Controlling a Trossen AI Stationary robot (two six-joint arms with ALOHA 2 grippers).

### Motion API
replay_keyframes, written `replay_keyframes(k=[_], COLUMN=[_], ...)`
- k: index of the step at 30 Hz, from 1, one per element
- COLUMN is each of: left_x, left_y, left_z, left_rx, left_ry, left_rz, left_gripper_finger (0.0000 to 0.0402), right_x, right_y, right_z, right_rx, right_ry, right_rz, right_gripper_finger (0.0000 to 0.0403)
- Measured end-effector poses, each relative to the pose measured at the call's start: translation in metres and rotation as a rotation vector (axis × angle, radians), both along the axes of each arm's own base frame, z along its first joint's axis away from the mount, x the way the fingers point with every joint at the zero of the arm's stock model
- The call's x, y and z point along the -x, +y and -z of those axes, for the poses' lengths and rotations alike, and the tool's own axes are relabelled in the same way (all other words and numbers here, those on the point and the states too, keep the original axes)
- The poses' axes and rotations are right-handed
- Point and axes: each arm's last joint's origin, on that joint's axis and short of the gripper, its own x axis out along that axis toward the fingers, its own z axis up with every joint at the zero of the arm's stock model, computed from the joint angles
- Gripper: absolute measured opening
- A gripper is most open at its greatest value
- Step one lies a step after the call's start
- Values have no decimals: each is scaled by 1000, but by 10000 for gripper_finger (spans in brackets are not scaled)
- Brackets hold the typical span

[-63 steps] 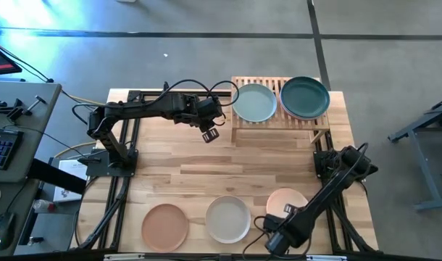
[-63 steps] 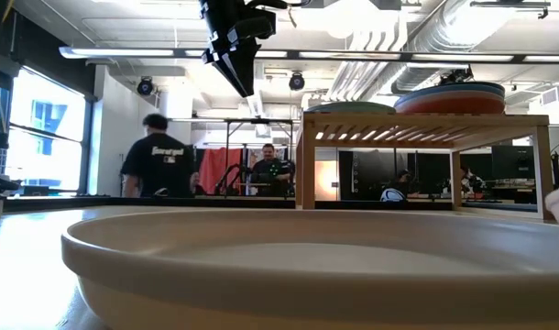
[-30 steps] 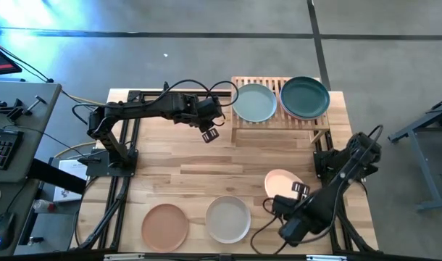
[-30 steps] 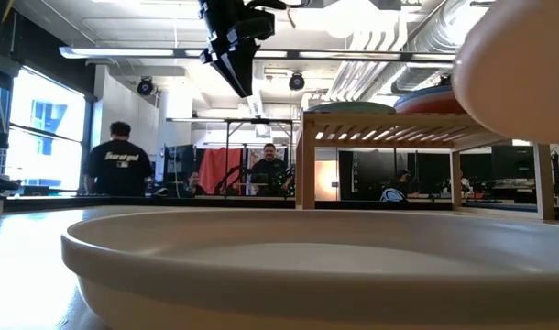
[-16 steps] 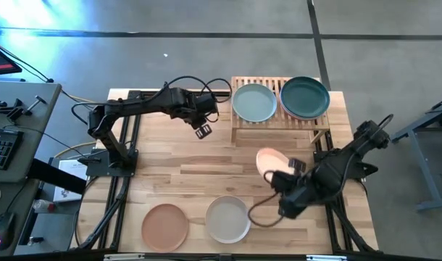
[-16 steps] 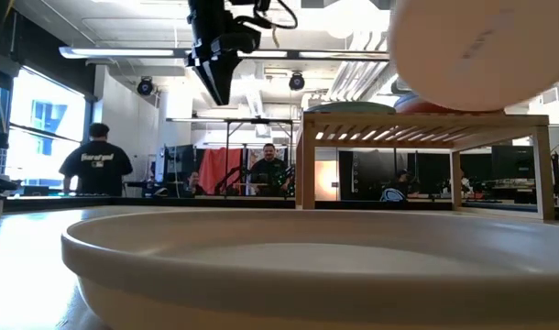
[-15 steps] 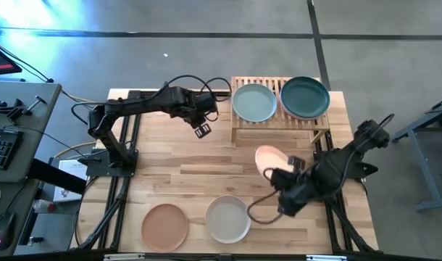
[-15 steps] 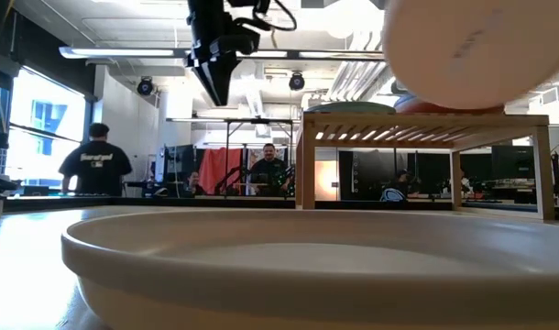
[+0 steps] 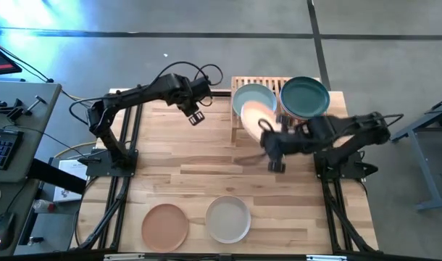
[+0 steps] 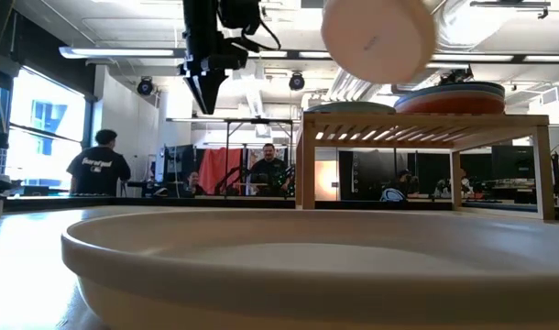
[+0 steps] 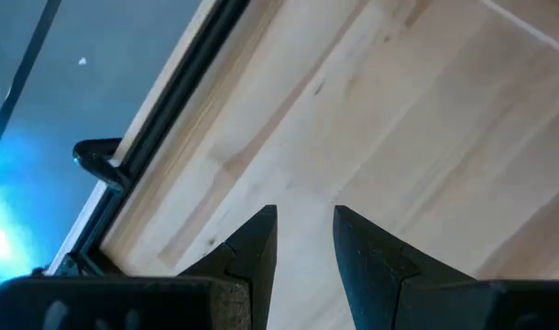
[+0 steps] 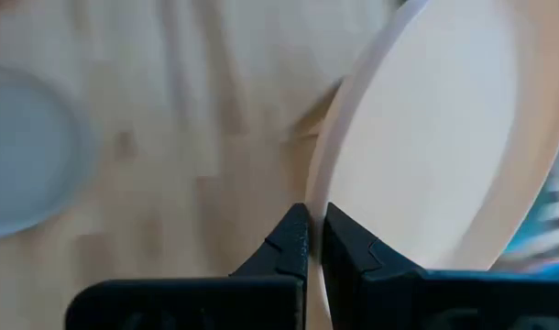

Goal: Place and stack plates onto a shelf
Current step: Stack the light yellow plate on top of the light blue plate onto the shelf

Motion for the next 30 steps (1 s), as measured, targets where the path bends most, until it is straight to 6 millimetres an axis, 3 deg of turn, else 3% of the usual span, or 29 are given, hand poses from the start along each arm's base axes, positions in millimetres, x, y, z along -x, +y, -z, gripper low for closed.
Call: replay_keyframes(k=[5,13,21,30], left_x=[6,14,14,11], left_y=[13,27,32,33], left_z=[0,0,-1,-2], left_rx=[-3,-4,-17,-25], left_ry=[14,18,-7,-68], left_rz=[-6,-38,-51,-97], left_gripper_finger=[99,99,99,99], right_x=[-3,-8,-12,-31], right_y=[-33,-70,-95,-111], right_z=[-14,-19,-16,4], right_rx=[101,176,240,273], right_ry=[-9,-7,45,200], right_rz=[6,8,-16,-155], right_gripper_finger=[0,0,0,0])
